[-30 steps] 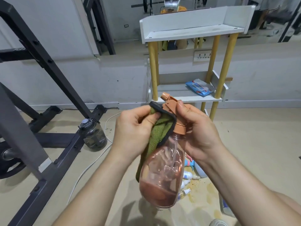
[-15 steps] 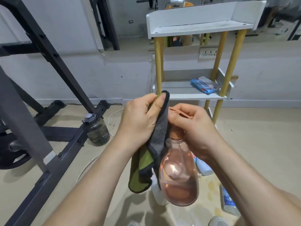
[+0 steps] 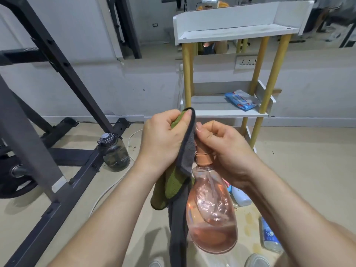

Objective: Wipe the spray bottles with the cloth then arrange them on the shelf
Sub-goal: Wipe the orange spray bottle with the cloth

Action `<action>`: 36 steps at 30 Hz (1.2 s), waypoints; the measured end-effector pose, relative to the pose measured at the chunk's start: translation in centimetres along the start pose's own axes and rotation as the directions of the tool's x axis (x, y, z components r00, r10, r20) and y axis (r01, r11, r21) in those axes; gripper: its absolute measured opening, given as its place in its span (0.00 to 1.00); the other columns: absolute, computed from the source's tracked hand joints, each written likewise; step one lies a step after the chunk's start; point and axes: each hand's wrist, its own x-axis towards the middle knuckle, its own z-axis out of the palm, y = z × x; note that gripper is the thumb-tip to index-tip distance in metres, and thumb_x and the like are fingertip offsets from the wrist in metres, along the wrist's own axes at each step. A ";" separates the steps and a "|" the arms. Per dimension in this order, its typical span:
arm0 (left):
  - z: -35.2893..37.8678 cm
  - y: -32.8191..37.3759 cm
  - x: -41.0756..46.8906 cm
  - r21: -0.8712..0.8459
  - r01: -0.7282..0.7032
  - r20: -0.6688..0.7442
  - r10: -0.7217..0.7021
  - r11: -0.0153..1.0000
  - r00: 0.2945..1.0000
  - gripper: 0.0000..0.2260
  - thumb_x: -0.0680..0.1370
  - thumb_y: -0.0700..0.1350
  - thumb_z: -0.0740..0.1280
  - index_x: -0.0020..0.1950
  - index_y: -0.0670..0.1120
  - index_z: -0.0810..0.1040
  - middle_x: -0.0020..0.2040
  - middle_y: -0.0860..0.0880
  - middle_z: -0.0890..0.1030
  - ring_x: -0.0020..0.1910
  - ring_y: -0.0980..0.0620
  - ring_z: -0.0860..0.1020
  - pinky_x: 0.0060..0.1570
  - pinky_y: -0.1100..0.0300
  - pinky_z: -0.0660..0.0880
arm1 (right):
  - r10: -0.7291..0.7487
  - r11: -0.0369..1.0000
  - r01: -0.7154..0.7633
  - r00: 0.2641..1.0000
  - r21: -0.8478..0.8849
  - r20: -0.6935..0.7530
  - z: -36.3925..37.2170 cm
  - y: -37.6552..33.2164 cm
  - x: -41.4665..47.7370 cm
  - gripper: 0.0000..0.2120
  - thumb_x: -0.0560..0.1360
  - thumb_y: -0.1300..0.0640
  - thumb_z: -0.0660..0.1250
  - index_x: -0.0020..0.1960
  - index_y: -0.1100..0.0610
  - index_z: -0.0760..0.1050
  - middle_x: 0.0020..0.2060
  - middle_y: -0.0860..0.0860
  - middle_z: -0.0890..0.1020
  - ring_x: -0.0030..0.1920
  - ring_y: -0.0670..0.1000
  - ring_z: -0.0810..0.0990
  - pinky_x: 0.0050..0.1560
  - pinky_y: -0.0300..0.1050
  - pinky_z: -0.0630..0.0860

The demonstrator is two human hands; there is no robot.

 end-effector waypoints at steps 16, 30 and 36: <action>-1.2 -1.7 1.5 -0.375 0.148 -0.255 -0.255 0.915 0.933 0.25 0.73 0.61 0.67 0.30 0.42 0.67 0.31 0.44 0.66 0.33 0.48 0.64 0.32 0.49 0.64 | 0.142 0.946 -0.106 0.985 -0.308 0.095 -1.2 0.9 -1.0 0.15 0.78 0.44 0.63 0.54 0.52 0.83 0.52 0.54 0.84 0.52 0.50 0.82 0.58 0.48 0.76; -0.9 -2.5 0.0 0.257 -0.385 0.175 0.349 0.887 0.921 0.21 0.82 0.58 0.54 0.34 0.47 0.65 0.26 0.50 0.66 0.28 0.45 0.68 0.29 0.49 0.68 | 0.160 0.786 0.057 0.943 -0.616 0.292 -2.3 0.9 -1.2 0.21 0.77 0.42 0.63 0.54 0.59 0.79 0.42 0.57 0.83 0.40 0.45 0.77 0.47 0.46 0.74; -1.4 -5.4 1.0 -0.132 0.144 0.065 -0.136 0.981 0.989 0.35 0.74 0.71 0.58 0.37 0.36 0.71 0.33 0.41 0.73 0.35 0.48 0.70 0.39 0.45 0.73 | 0.059 0.845 0.043 0.983 -0.533 0.172 -2.5 0.5 -1.1 0.19 0.72 0.42 0.65 0.51 0.57 0.80 0.37 0.51 0.82 0.39 0.50 0.78 0.46 0.49 0.73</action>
